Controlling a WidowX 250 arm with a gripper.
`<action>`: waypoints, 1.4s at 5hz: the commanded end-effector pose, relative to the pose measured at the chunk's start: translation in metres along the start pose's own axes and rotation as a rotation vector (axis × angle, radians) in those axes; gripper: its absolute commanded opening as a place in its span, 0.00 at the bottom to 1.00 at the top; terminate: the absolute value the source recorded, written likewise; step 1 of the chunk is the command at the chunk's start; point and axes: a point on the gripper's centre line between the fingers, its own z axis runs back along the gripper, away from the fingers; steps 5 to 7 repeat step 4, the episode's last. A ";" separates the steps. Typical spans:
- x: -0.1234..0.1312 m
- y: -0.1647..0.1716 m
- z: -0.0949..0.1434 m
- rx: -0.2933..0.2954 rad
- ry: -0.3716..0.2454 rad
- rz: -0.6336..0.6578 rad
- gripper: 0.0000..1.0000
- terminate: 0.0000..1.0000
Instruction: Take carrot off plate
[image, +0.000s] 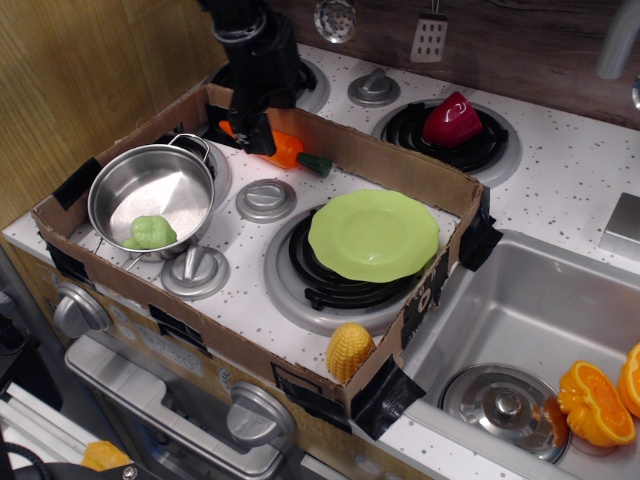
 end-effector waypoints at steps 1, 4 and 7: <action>0.038 0.026 0.049 0.000 0.005 0.330 1.00 0.00; 0.038 0.026 0.049 0.000 0.005 0.330 1.00 1.00; 0.038 0.026 0.049 0.000 0.005 0.330 1.00 1.00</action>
